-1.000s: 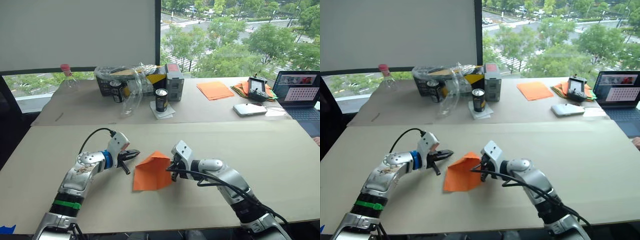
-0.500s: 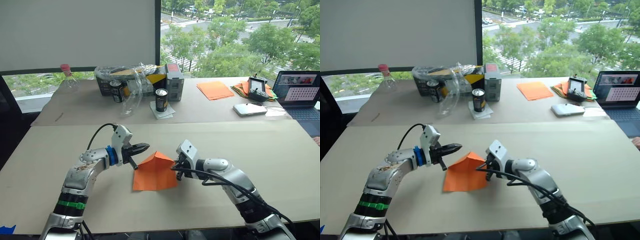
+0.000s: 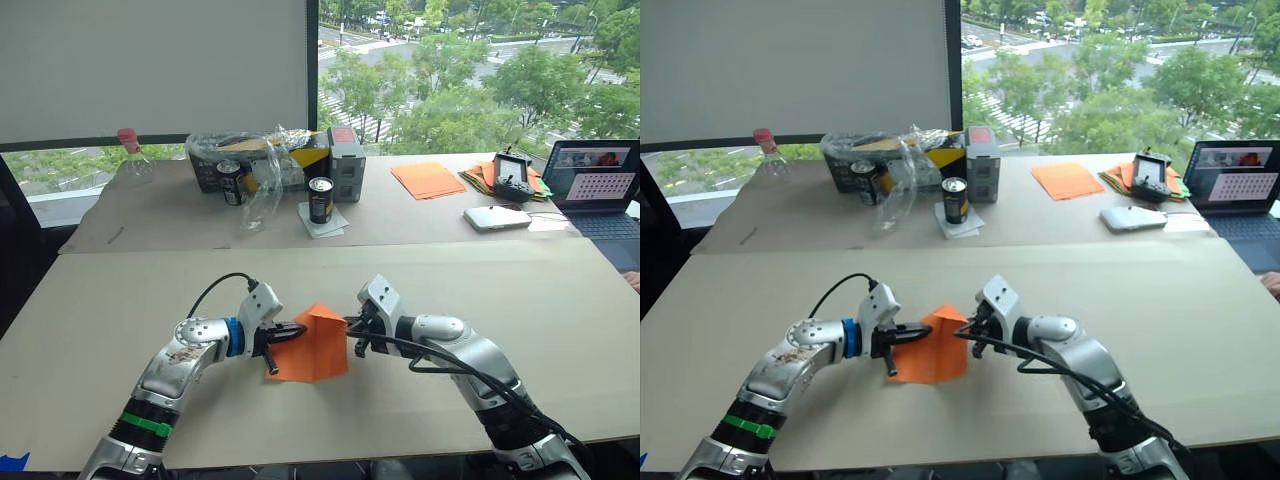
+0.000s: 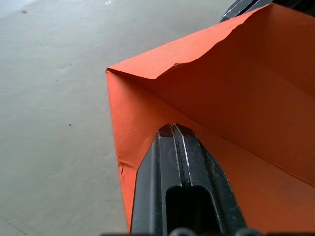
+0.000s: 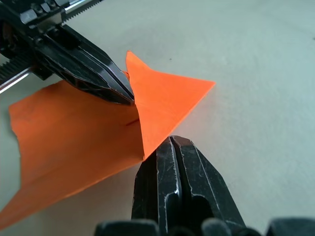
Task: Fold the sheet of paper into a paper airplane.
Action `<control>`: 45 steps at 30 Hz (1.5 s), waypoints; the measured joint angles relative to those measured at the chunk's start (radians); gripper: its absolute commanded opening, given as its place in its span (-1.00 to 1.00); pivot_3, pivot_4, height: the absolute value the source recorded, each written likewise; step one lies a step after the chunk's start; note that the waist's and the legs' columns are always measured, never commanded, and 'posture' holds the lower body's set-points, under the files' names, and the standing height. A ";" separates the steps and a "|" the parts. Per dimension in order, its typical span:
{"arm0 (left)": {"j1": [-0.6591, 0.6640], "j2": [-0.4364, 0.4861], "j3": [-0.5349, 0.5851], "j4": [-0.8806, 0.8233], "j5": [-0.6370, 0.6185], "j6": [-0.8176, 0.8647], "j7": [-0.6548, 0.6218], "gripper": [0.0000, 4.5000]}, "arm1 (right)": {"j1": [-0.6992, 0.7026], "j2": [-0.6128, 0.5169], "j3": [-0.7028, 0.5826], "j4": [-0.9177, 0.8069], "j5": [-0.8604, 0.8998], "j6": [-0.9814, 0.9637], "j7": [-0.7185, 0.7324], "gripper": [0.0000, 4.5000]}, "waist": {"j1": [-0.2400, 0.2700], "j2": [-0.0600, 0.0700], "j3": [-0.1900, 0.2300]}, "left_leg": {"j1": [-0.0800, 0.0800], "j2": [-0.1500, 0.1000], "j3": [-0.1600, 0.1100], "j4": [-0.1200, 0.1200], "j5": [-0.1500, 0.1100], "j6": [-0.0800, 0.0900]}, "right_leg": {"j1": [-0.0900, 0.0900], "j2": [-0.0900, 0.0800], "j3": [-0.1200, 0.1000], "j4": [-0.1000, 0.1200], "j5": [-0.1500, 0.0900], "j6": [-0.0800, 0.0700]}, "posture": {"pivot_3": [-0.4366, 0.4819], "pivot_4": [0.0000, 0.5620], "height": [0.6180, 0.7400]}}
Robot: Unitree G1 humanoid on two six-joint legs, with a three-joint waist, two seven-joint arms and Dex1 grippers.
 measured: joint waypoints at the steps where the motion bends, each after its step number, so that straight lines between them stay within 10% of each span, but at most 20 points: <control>1: 0.000 0.000 0.000 0.001 0.004 -0.002 0.002 -0.99 | -0.002 0.005 0.000 -0.001 0.004 0.002 0.000 -1.00 | 0.000 0.000 0.000 | 0.000 0.000 0.000 0.000 0.000 0.000 | 0.000 0.000 0.000 0.000 0.000 0.000 | -0.05 -0.47 0.27; 18: -0.055 -0.067 0.173 0.015 -0.139 0.112 0.074 -0.99 | -0.011 0.013 0.006 0.013 -0.005 0.007 -0.001 -1.00 | 0.000 0.000 0.000 | 0.000 0.000 0.000 0.000 0.000 0.000 | 0.000 0.000 0.000 0.000 0.000 0.000 | -0.05 -0.47 0.27; 45: -0.015 -0.072 0.047 -0.026 -0.087 0.082 0.074 -0.99 | -0.036 0.038 0.005 0.030 -0.003 0.007 -0.021 -1.00 | -0.001 0.000 0.000 | 0.000 0.000 0.000 0.000 0.000 0.000 | 0.000 0.000 0.000 0.000 0.000 0.000 | -0.05 -0.47 0.27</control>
